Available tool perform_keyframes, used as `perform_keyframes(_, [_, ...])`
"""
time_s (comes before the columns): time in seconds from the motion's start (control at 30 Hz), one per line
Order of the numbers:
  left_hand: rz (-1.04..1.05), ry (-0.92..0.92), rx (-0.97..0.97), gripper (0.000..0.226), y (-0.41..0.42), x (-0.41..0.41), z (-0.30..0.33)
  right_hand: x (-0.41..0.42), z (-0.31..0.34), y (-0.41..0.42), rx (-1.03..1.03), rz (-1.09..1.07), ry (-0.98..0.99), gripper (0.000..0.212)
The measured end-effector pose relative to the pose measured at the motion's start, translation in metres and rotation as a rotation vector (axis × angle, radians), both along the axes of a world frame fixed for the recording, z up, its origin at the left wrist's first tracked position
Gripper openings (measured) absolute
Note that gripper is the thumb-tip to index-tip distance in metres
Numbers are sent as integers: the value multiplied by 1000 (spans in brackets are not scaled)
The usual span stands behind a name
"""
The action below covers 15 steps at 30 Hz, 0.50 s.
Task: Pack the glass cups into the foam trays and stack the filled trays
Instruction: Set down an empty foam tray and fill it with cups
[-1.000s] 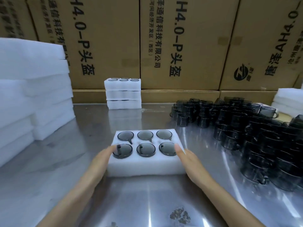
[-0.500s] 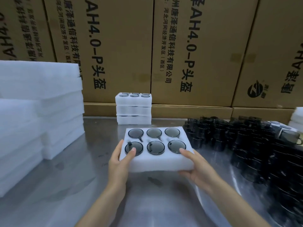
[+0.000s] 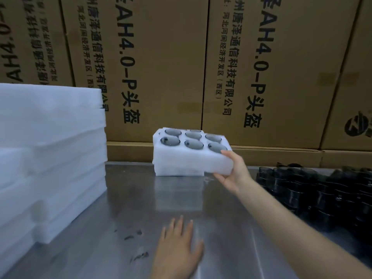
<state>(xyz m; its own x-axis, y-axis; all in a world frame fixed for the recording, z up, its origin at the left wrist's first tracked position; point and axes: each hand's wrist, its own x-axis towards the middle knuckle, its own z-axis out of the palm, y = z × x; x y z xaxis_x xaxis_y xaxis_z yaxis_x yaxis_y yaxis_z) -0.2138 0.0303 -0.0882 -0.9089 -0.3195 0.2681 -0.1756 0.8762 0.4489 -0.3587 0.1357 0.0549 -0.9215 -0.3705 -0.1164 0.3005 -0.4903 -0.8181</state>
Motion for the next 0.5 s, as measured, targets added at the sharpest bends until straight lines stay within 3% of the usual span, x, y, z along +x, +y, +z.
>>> perform_keyframes(0.07, [20, -79, -72, 66, 3, -2, 0, -26, 23, -24, 4, -4, 66, 46])
perform_keyframes(0.17, [18, -16, -208, 57, 2, -5, 2, -55, 53, -58, 48, -44, 136, 41])
perform_keyframes(0.23, [10, 38, -267, 72, 3, -10, -2, -71, 65, -81, 72, -67, 168, 34])
perform_keyframes(0.3, [76, 165, -353, 82, 1, -18, -16, -91, 70, -100, 74, -76, 178, 47])
perform_keyframes(0.37, [102, 240, -391, 59, -3, -23, -23, -109, 67, -112, 101, -78, 150, 58])
perform_keyframes(0.43, [106, 324, -430, 31, -8, -31, -27, -124, 61, -115, 152, -81, 106, 57])
perform_keyframes(0.5, [100, 362, -378, 23, -14, -37, -29, -135, 58, -116, 188, -79, 102, 55])
